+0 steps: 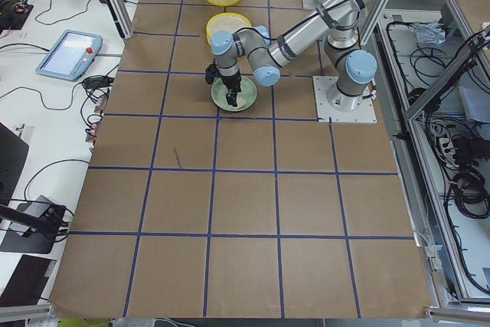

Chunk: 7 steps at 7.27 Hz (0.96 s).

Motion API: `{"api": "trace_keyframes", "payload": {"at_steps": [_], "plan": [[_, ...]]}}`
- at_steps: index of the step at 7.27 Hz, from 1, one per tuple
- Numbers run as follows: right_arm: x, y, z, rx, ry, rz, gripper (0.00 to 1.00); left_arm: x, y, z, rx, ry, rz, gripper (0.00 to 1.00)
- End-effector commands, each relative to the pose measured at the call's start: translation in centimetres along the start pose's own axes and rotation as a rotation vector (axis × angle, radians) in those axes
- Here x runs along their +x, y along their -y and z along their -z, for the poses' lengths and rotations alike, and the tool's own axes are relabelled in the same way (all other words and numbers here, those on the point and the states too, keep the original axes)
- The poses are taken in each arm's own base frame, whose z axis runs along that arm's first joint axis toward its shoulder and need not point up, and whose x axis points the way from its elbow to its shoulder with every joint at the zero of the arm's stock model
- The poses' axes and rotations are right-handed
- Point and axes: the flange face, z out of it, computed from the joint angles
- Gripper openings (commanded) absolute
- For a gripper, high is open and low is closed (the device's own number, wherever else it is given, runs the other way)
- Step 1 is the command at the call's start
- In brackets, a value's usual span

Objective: Stack buns with steamer

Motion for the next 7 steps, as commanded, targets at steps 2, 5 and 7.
{"api": "trace_keyframes", "payload": {"at_steps": [2, 5, 7], "plan": [[0.1, 0.0, 0.0, 0.001, 0.0, -0.002, 0.08, -0.7, -0.2, 1.0, 0.003, 0.077, 0.01, 0.02], [0.2, 0.3, 0.5, 0.014, -0.005, -0.002, 0.08, 2.7, -0.4, 9.0, 0.154, 0.125, 0.051, 0.02], [0.8, 0.7, 7.3, 0.02, -0.018, -0.006, 0.08, 9.7, 0.9, 13.1, 0.225, 0.079, 0.096, 0.02]]}}
